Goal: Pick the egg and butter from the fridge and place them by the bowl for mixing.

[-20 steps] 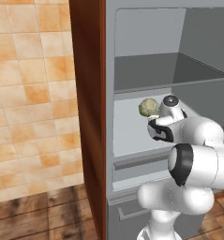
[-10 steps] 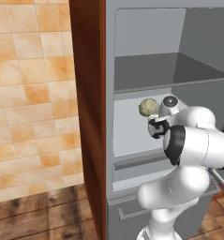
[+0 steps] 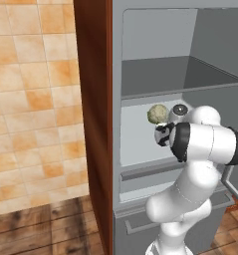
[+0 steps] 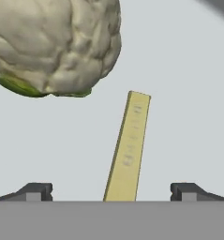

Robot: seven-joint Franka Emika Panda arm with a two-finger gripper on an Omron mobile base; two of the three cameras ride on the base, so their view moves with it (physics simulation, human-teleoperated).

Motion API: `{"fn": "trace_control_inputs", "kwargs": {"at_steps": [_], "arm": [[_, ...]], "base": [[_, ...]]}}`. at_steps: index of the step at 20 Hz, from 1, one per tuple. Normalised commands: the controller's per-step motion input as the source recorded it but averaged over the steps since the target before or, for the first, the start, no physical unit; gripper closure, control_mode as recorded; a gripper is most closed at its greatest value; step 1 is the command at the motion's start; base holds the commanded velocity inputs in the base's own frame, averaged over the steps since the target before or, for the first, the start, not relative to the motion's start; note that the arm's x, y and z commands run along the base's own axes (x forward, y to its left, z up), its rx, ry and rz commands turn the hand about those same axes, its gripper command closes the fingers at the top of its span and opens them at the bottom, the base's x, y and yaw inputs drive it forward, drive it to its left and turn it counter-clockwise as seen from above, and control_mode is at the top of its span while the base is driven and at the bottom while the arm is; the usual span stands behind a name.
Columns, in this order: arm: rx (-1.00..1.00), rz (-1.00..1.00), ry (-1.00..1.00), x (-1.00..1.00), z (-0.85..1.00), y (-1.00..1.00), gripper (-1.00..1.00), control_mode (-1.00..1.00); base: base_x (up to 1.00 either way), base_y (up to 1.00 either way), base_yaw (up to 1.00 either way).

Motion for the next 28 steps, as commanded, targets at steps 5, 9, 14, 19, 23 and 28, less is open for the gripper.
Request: {"fn": "trace_control_inputs", "kwargs": {"at_steps": [5, 9, 14, 19, 23, 28], "arm": [[0.0, 0.05, 0.0, 0.22, -0.19, -0.1, -1.0, -1.0], [0.0, 0.02, 0.0, 0.25, -0.19, -0.14, -1.0, -1.0], [0.0, 0.0, 0.0, -0.02, -0.47, -0.05, 1.0, -1.0], [0.0, 0.0, -0.01, -0.12, -0.51, -0.02, 1.0, -1.0], [0.0, 0.0, -0.02, -0.25, -0.53, 0.0, 1.0, -1.0], [0.01, 0.0, 0.0, -0.54, -0.43, -0.01, 1.0, -1.0]], "base": [[0.0, 0.0, 0.0], [0.0, 0.0, 0.0], [0.0, 0.0, 0.0], [0.0, 0.0, 0.0], [0.0, 0.0, 0.0], [0.0, 0.0, 0.0]]}}
